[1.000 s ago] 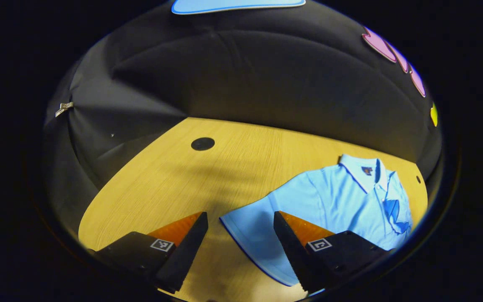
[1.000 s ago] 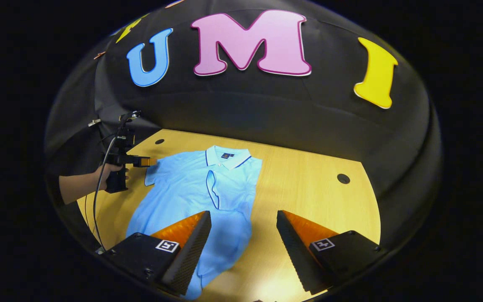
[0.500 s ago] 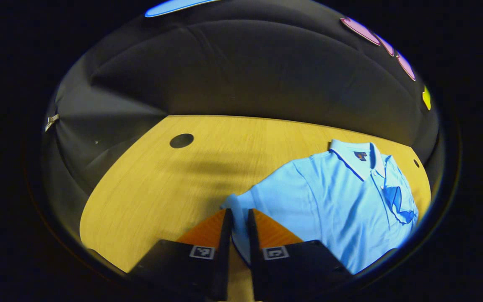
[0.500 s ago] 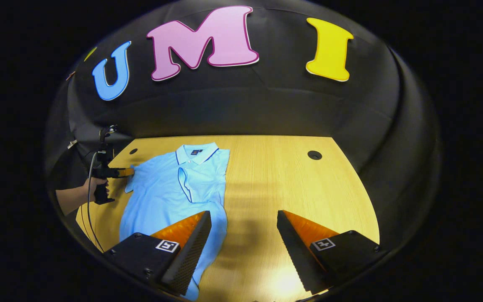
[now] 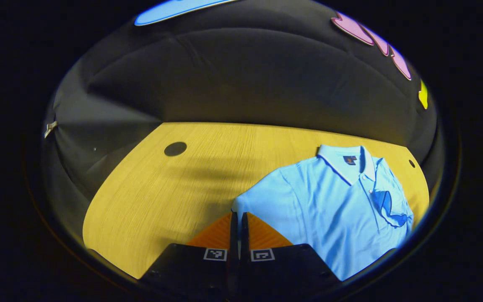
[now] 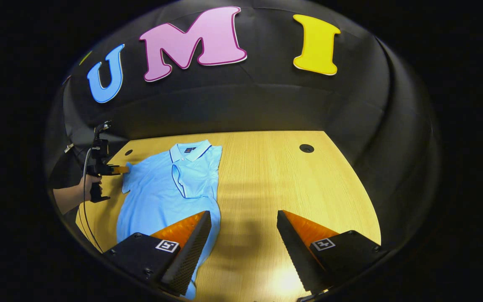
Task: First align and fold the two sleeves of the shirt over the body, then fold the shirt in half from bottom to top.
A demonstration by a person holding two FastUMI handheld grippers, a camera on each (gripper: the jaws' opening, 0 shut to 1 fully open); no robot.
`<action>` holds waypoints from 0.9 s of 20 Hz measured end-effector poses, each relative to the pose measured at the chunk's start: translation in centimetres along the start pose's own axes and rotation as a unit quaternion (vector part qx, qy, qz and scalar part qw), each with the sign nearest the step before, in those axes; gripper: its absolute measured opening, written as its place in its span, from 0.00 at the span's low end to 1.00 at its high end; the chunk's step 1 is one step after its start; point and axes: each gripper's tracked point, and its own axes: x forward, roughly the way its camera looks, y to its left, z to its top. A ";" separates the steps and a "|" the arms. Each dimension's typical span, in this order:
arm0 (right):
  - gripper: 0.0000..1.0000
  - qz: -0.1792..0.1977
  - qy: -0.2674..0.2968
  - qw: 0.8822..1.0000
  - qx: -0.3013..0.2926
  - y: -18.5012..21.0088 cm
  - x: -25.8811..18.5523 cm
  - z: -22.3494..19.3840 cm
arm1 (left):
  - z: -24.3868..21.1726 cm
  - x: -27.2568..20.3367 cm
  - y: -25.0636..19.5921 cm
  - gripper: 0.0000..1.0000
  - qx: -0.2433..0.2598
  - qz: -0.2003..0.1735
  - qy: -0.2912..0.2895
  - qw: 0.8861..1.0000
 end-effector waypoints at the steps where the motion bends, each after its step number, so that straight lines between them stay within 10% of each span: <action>1: 0.99 -0.004 0.001 1.000 0.001 -0.3 -0.2 -0.2 | 1.0 -0.4 -0.7 0.06 0.003 -0.009 -0.007 1.000; 15: 0.99 -0.022 -0.005 0.999 0.027 -0.6 -2.3 -1.3 | 5.3 -5.1 -20.8 0.07 -0.004 -0.198 -0.037 0.979; 16: 0.99 -0.021 -0.002 0.999 0.032 -0.4 -2.7 -1.7 | 5.1 -5.6 -21.5 0.10 -0.008 -0.204 -0.034 0.978; 18: 0.99 -0.022 -0.001 0.999 0.042 0.1 -3.5 -2.5 | 4.9 -6.7 -22.9 0.45 -0.022 -0.222 -0.035 0.974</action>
